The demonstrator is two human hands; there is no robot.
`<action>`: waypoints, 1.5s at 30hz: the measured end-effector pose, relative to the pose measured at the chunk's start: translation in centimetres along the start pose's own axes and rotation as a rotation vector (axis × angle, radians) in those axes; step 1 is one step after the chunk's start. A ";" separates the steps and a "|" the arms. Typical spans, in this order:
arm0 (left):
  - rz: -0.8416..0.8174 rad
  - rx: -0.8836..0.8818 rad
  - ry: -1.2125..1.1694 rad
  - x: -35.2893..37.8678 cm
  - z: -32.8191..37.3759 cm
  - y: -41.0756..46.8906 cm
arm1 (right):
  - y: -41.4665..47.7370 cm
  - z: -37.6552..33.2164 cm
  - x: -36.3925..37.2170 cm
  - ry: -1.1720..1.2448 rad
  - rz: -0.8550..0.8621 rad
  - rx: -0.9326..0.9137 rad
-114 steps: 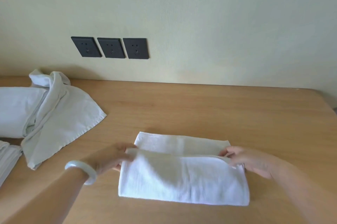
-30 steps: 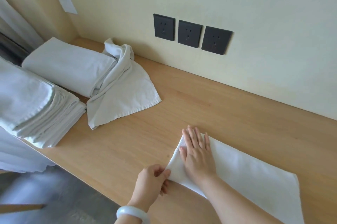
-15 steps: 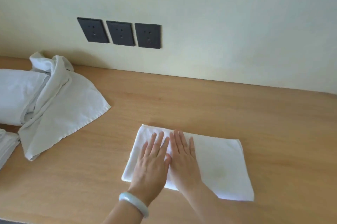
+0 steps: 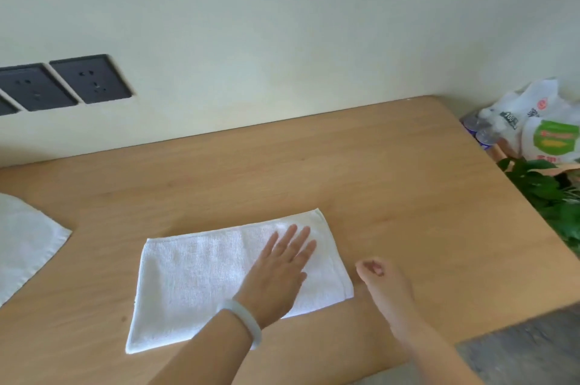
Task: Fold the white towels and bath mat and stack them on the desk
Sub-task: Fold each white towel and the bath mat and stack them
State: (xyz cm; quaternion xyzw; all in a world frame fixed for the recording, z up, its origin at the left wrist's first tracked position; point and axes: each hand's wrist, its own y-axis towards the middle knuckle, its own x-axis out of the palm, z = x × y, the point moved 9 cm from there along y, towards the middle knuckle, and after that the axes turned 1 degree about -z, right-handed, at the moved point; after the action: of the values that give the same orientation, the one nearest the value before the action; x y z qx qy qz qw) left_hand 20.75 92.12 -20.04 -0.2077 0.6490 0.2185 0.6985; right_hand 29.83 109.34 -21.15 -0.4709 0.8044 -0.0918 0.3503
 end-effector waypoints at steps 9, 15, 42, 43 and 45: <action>-0.082 -0.036 0.024 2.6 0.2 2.4 | 0.2 0.3 3.0 0.299 -0.447 0.191; -0.062 -0.085 -0.017 2.6 -0.4 2.7 | 1.4 -0.9 2.5 0.126 -0.381 0.141; -0.006 -0.866 -0.087 1.9 -16.1 -14.5 | 3.6 -7.3 12.2 -0.969 0.083 -0.699; 0.004 -0.919 -0.104 1.9 -16.6 -15.4 | 4.0 -6.9 11.8 -0.992 0.085 -0.663; 0.021 -0.986 -0.171 2.1 -17.0 -16.3 | 4.2 -6.5 12.0 -1.017 0.040 -0.605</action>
State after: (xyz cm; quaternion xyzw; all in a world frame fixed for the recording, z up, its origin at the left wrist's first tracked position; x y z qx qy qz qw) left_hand 16.40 69.12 -23.20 -0.4881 0.4110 0.5225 0.5656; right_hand 18.95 100.62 -24.07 -0.5196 0.5347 0.3856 0.5435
